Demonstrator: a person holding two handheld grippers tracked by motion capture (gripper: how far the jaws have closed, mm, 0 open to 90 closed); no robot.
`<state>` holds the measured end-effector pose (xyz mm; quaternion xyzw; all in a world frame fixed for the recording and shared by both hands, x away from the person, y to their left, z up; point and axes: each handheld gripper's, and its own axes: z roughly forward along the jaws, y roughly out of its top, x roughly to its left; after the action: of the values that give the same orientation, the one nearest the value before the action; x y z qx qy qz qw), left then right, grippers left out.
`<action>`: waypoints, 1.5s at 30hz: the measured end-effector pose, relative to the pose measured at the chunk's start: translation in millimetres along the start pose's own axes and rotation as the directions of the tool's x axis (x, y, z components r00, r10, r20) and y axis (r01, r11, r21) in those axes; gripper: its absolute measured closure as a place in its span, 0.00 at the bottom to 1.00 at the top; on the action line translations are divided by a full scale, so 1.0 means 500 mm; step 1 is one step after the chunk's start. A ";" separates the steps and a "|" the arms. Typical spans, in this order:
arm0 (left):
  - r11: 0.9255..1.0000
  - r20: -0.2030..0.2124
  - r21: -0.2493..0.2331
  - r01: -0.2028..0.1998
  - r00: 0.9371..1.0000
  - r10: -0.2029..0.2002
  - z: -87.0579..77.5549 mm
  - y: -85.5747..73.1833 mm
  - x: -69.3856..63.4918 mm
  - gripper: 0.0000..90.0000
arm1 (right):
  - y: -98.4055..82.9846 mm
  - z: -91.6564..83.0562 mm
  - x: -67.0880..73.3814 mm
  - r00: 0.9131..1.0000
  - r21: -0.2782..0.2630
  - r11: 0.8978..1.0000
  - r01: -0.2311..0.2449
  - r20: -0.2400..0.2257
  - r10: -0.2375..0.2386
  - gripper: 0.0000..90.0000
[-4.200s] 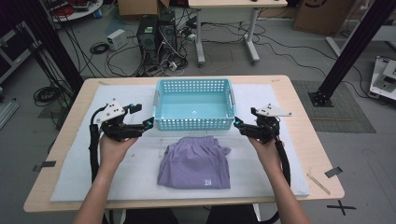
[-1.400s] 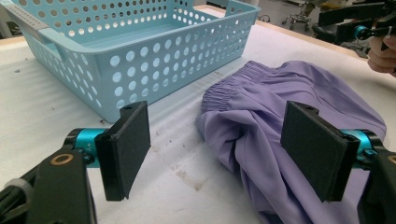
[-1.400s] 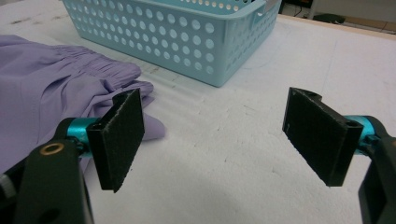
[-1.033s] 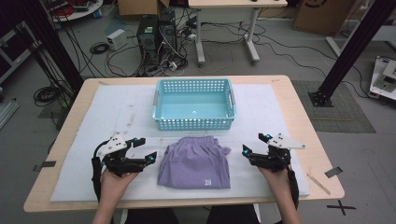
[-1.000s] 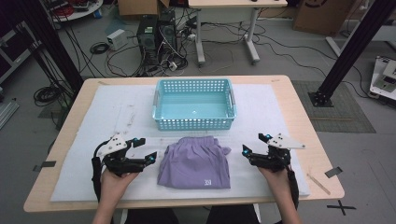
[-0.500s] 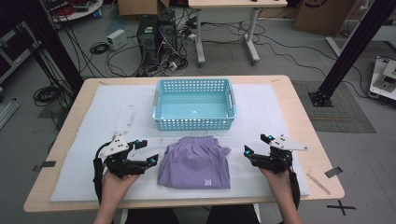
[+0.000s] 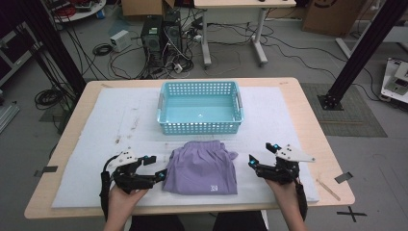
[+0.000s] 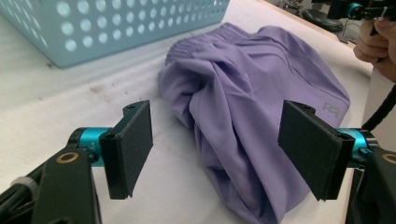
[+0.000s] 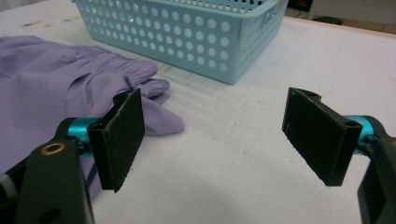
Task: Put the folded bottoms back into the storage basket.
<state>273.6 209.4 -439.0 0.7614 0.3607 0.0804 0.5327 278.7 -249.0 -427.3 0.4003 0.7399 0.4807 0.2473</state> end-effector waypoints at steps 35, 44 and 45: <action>0.989 -0.034 0.097 0.111 0.994 -0.108 0.064 0.006 -0.005 0.37 | 0.000 0.097 0.104 0.973 0.278 0.960 -0.038 -0.208 0.099 0.48; 0.981 -0.029 0.146 0.131 0.991 -0.129 0.077 0.008 -0.008 0.37 | 0.004 0.116 0.113 0.973 0.360 0.933 -0.023 -0.207 0.104 0.51; 0.980 -0.026 0.148 0.136 0.991 -0.134 0.078 0.008 -0.007 0.37 | 0.005 0.116 0.115 0.973 0.361 0.932 -0.022 -0.208 0.103 0.52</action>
<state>292.6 176.9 -450.8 0.7722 0.4209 0.0230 0.4754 291.1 -171.1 -448.2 0.4052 0.8248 0.3882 0.0701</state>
